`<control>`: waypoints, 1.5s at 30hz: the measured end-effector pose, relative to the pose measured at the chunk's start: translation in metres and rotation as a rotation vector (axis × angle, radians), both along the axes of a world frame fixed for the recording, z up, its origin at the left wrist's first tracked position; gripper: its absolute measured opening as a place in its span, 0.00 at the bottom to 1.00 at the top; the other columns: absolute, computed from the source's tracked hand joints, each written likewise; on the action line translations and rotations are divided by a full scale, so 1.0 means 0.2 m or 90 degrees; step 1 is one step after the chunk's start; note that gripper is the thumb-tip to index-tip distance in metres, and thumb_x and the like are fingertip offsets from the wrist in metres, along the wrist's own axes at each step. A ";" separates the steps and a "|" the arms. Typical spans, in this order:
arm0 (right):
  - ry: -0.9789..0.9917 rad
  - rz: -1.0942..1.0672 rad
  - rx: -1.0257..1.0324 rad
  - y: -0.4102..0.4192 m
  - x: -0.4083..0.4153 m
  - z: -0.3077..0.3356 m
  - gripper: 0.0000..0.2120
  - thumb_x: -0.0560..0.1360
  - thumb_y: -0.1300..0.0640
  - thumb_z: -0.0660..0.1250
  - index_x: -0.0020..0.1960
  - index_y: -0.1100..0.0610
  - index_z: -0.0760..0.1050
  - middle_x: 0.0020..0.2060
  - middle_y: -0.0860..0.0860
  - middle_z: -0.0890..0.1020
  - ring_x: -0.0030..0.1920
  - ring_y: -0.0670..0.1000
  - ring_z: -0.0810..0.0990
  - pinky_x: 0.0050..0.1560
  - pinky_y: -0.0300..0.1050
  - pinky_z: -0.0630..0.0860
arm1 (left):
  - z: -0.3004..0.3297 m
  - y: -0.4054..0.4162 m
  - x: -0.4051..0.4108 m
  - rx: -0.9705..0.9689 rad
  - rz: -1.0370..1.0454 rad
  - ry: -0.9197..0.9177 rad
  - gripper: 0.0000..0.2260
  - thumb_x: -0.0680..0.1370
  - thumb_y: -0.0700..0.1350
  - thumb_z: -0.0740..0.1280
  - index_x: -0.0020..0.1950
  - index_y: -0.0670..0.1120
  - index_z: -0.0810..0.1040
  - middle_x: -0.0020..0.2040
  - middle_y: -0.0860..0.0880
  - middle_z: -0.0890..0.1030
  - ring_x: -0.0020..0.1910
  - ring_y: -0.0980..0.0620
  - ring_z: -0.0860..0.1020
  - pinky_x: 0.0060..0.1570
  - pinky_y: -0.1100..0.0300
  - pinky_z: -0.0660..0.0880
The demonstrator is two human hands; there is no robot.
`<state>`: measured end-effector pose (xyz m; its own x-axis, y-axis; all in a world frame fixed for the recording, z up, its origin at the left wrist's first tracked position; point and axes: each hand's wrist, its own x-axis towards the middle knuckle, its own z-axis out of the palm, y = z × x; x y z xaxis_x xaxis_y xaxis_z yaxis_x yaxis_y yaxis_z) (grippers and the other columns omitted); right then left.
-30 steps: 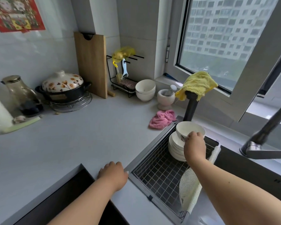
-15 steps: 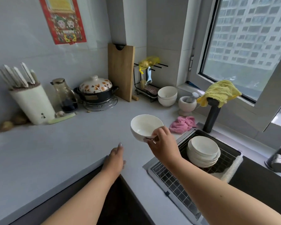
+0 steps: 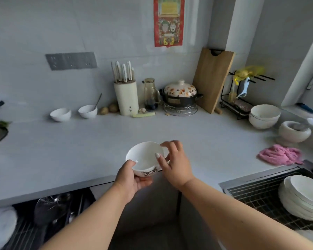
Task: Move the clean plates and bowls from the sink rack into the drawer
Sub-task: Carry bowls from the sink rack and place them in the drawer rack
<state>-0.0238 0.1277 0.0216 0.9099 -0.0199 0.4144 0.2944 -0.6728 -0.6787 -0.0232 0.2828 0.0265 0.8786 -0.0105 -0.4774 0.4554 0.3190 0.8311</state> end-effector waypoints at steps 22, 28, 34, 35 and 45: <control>0.712 0.258 0.520 2.02 -0.23 -0.05 0.21 0.71 0.47 0.66 0.56 0.62 0.74 0.47 0.63 0.78 0.48 0.63 0.79 0.50 0.57 0.80 | -0.08 1.93 -0.67 0.195 0.269 0.029 0.17 0.84 0.52 0.55 0.63 0.40 0.68 0.40 0.34 0.81 0.31 0.43 0.83 0.28 0.55 0.81; 0.752 0.263 0.481 2.41 -0.33 -0.06 0.16 0.76 0.49 0.63 0.57 0.60 0.71 0.46 0.59 0.78 0.42 0.57 0.78 0.35 0.46 0.77 | -0.18 2.35 -0.80 0.362 0.320 0.094 0.19 0.83 0.54 0.55 0.60 0.40 0.73 0.52 0.37 0.80 0.47 0.41 0.81 0.48 0.46 0.80; 0.787 0.281 0.395 2.73 -0.31 -0.16 0.18 0.75 0.50 0.65 0.59 0.60 0.71 0.49 0.61 0.79 0.46 0.59 0.79 0.45 0.53 0.81 | -0.26 2.64 -0.94 0.553 0.352 0.194 0.21 0.82 0.54 0.54 0.65 0.41 0.74 0.63 0.40 0.76 0.59 0.42 0.74 0.52 0.56 0.68; 0.795 0.285 0.387 2.78 -0.30 -0.18 0.18 0.75 0.50 0.65 0.60 0.60 0.70 0.52 0.61 0.79 0.49 0.60 0.79 0.46 0.54 0.81 | -0.27 2.70 -0.95 0.558 0.352 0.218 0.21 0.83 0.53 0.54 0.66 0.39 0.73 0.64 0.38 0.75 0.61 0.40 0.74 0.54 0.55 0.68; 0.803 0.319 0.194 3.25 -0.04 -0.40 0.18 0.75 0.49 0.66 0.56 0.61 0.71 0.44 0.60 0.79 0.43 0.59 0.80 0.41 0.49 0.80 | -0.42 3.15 -1.00 0.637 0.491 0.352 0.25 0.79 0.56 0.61 0.67 0.38 0.72 0.65 0.37 0.75 0.64 0.39 0.73 0.62 0.52 0.70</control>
<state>-0.0321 0.7769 -0.0591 0.5987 0.4763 -0.6440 -0.4562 -0.4582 -0.7629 -0.2236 0.9121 -0.0567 0.1998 0.9393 -0.2787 0.7812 0.0190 0.6240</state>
